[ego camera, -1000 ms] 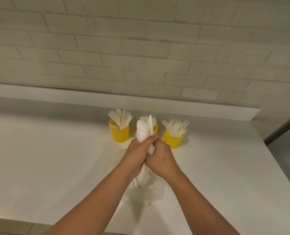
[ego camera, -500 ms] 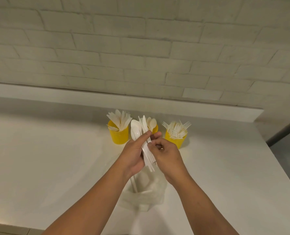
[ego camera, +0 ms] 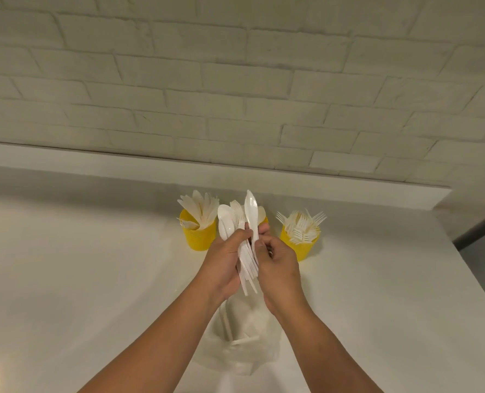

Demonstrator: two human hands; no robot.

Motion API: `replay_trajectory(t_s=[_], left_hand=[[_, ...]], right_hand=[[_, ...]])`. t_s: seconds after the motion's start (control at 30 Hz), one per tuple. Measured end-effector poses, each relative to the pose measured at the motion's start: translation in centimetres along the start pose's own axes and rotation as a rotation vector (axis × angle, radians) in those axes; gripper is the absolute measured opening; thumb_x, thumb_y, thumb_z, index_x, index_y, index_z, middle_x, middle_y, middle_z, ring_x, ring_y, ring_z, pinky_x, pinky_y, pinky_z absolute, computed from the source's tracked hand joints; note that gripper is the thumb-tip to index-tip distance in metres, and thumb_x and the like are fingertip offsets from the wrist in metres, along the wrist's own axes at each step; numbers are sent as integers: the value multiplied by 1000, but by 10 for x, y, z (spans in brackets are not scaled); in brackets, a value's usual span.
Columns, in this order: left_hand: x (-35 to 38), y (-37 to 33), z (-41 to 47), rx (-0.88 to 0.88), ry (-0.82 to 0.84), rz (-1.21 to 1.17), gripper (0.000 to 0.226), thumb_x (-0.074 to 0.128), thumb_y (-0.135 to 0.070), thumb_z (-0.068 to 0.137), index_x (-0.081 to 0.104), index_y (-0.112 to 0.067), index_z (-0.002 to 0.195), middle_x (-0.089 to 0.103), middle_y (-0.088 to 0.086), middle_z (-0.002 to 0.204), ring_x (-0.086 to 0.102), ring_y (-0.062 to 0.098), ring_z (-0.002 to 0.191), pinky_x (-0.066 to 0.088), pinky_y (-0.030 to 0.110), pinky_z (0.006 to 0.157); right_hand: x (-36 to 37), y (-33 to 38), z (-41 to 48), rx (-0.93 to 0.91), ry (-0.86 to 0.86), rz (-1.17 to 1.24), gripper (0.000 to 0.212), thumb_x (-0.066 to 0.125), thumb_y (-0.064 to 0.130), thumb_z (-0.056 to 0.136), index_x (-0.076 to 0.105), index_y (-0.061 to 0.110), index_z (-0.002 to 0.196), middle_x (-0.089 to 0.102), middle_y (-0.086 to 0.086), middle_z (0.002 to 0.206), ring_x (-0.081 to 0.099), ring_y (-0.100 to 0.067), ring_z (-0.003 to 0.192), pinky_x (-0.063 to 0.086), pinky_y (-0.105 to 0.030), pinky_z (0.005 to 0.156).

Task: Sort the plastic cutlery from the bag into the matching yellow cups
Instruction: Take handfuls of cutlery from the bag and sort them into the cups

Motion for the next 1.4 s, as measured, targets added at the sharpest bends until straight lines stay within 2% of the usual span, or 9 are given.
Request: replay_trajectory(t_s=[0.23,0.37,0.43,0.53,0.63,0.87,1.1,1.27,1.4], left_hand=[[-9,-6,12,16,-44,7,27,63,-11,98,67,7,117,73,26,114,71,35,98,61,41,80],[-25,-7,20,5,-146,-40,8,62,-7,98,66,-1,100,71,16,88,71,28,85,62,43,81],[-31,-8,21,-11,-171,41,6,63,-10,98,61,-10,92,57,4,70,57,17,61,59,34,66],[-33,-9,22,-26,-168,146,12,64,-14,98,56,-17,89,45,-2,63,38,11,49,37,23,47],[-31,-14,22,-21,-139,223,17,63,-15,98,55,-19,84,42,-4,61,32,10,48,29,23,44],[-54,-35,19,5,-168,231,8,63,-13,98,56,-16,97,41,-3,62,29,10,47,27,22,42],[-91,-67,8,71,-232,246,7,64,-15,98,59,-14,103,42,-2,64,30,12,51,30,23,44],[-111,-86,0,111,-286,229,3,64,-14,97,61,-14,99,42,-3,63,31,11,50,31,23,43],[-120,-95,-1,133,-296,225,5,64,-14,97,59,-13,97,42,-2,63,31,11,50,30,23,44]], right_hand=[[-2,-5,14,33,-49,22,25,51,12,103,74,20,98,75,1,82,71,-17,76,59,-35,74],[-12,-14,23,155,-79,101,31,41,1,99,69,12,99,54,5,59,44,-13,51,39,-28,49],[-15,-19,27,201,-55,106,34,37,2,100,69,13,105,46,4,62,35,-10,48,29,-24,44],[-11,-19,30,203,27,70,30,38,18,108,68,19,109,37,1,66,28,-8,47,24,-21,41],[-3,-16,33,189,106,121,27,40,25,110,65,16,112,34,4,65,26,-9,49,24,-22,42],[8,4,60,198,134,392,18,50,15,107,62,5,99,57,-7,72,55,-17,63,48,-30,62],[51,30,103,-86,-28,103,9,68,23,97,76,19,98,67,12,69,60,-5,63,49,-24,65],[105,41,118,-259,-6,-55,12,70,18,94,77,14,104,75,0,91,65,-9,73,50,-21,72],[128,40,123,-359,-4,-184,7,72,16,92,75,15,98,74,1,89,67,-10,76,52,-20,72]])
Point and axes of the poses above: each hand's wrist, its own z-axis towards the middle knuckle, its own x-axis out of the palm, y = z × x, the point moved 7 cm from there along z, towards the middle knuckle
